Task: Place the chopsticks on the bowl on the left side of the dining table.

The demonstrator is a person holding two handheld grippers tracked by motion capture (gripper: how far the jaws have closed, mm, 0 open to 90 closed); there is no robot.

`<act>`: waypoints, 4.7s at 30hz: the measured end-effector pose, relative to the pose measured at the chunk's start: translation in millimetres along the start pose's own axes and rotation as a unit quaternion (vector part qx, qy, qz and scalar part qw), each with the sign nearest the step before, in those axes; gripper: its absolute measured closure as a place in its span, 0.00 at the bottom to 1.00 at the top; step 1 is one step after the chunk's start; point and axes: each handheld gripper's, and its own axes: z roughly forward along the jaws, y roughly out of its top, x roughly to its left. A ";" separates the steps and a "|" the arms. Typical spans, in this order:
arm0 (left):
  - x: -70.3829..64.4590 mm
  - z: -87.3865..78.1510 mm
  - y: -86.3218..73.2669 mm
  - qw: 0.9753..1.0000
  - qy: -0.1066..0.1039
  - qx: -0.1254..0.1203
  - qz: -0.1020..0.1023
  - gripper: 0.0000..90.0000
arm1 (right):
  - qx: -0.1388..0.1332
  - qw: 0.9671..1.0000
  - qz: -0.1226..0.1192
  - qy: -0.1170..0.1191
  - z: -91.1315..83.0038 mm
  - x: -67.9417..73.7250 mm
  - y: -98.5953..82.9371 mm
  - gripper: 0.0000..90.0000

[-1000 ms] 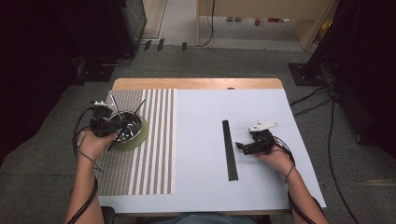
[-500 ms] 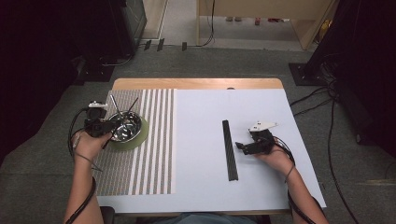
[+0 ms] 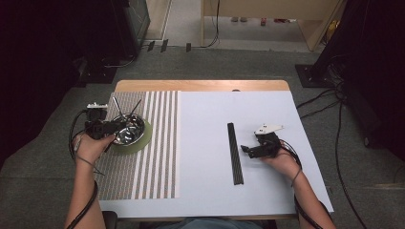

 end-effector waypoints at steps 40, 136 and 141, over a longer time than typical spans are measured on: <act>-65.8 10.4 20.4 0.997 -0.045 -0.028 0.058 0.35 | -0.001 1.000 -0.001 -0.001 0.0 -0.1 -0.1 0.15; -195.3 80.2 -13.8 0.981 -0.114 -0.028 0.157 0.32 | -0.001 1.000 -0.002 -0.001 0.0 -0.2 -0.1 0.15; -199.0 81.5 -15.1 0.980 -0.117 -0.027 0.158 0.32 | -0.001 1.000 -0.002 -0.001 0.0 -0.2 -0.1 0.15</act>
